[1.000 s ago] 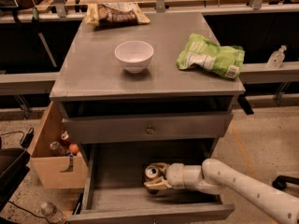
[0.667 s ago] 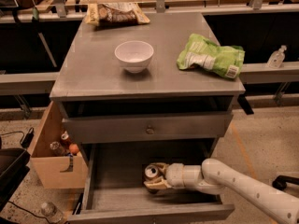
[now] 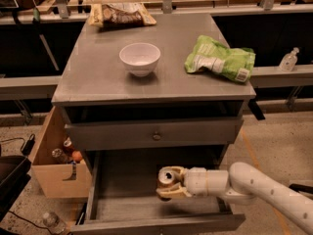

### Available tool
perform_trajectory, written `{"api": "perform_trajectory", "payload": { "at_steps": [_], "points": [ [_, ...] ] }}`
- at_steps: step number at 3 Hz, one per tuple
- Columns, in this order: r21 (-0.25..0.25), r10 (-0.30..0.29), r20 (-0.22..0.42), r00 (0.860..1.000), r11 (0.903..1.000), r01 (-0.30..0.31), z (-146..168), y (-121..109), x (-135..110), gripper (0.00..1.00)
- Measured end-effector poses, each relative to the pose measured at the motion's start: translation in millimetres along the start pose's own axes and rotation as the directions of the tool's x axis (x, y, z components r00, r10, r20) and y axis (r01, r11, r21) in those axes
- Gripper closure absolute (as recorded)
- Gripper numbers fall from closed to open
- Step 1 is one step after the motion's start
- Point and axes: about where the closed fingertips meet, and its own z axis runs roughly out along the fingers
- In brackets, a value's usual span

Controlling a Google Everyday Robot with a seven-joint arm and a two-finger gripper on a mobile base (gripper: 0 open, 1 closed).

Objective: Pick orange can from middle drawer and place on counter

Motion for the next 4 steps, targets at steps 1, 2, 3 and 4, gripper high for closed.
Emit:
{"api": "perform_trajectory", "payload": {
  "at_steps": [1,2,3,4],
  "points": [
    [0.011,0.028,0.018,0.999,0.9995,-0.028,-43,13,-73,1.0],
    [0.041,0.059,0.004,0.998,0.9974,-0.059,-80,7,-155,1.0],
    [0.087,0.079,-0.024,0.997,0.9933,-0.077,-105,-3,-229,1.0],
    [0.136,0.088,-0.071,0.994,0.9877,-0.078,-123,-9,-281,1.0]
  ]
}}
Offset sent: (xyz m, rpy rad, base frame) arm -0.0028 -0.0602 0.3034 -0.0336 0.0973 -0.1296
